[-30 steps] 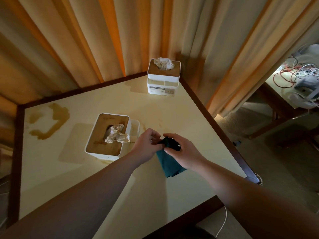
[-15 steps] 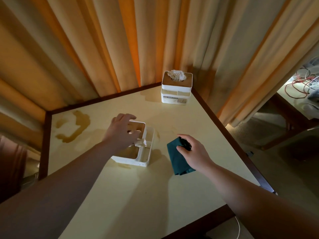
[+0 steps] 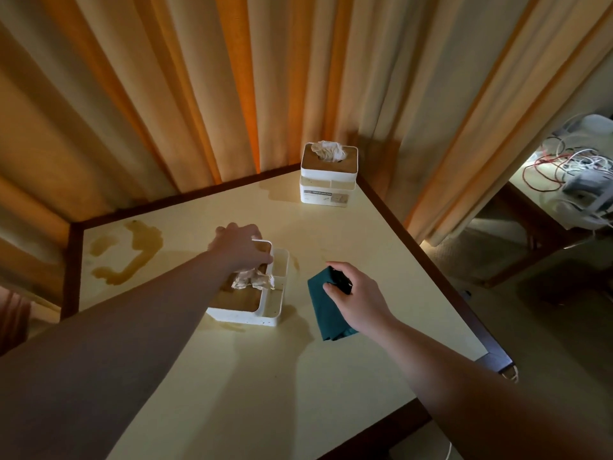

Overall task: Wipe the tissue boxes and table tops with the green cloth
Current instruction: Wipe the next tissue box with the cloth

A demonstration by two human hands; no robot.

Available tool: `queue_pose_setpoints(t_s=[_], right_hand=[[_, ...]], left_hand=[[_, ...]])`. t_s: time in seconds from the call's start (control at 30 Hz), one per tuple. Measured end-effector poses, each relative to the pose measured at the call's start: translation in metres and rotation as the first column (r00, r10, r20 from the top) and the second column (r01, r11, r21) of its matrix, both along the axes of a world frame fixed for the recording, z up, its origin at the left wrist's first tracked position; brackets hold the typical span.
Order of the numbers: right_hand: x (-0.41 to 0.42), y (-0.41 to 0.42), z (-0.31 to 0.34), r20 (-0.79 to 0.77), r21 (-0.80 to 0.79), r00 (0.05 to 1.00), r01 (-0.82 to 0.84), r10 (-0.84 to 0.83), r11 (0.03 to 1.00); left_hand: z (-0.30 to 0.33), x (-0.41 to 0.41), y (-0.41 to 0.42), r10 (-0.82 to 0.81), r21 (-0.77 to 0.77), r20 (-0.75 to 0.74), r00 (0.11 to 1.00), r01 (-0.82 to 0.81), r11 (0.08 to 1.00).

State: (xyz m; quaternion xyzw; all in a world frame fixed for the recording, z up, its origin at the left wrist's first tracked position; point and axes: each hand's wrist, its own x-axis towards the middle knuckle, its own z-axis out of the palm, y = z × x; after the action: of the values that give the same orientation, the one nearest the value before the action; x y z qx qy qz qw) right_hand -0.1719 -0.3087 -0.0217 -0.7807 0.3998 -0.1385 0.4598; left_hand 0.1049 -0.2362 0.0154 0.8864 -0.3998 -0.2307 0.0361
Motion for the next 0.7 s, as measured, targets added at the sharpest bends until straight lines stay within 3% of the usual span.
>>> queue_pose_setpoints(t_s=[0.23,0.37,0.43,0.53,0.6,0.7], right_hand=[[-0.001,-0.001,0.002,-0.010,0.011,1.000,0.017,-0.017,1.000],[0.004,-0.001,0.001,-0.015,0.013,1.000,0.009,-0.009,1.000],[0.007,0.000,0.001,-0.008,0.012,1.000,0.013,-0.013,1.000],[0.012,0.001,0.000,-0.006,0.016,1.000,0.011,-0.011,1.000],[0.014,0.003,-0.001,-0.006,0.011,1.000,0.009,-0.009,1.000],[0.015,0.005,-0.002,-0.004,0.008,1.000,0.018,-0.018,1.000]], left_hand=[[-0.010,0.001,0.003,0.259,0.049,0.017,0.966,-0.259,0.965],[-0.009,-0.005,0.012,0.245,0.051,0.051,0.968,-0.247,0.968],[-0.004,-0.004,0.019,0.142,0.040,0.039,0.989,-0.144,0.989],[0.008,0.003,0.033,-0.159,0.075,-0.058,0.986,0.163,0.984],[0.015,0.007,0.041,-0.271,0.194,-0.169,0.947,0.302,0.933],[0.018,0.006,0.045,-0.359,0.358,-0.154,0.920,0.391,0.848]])
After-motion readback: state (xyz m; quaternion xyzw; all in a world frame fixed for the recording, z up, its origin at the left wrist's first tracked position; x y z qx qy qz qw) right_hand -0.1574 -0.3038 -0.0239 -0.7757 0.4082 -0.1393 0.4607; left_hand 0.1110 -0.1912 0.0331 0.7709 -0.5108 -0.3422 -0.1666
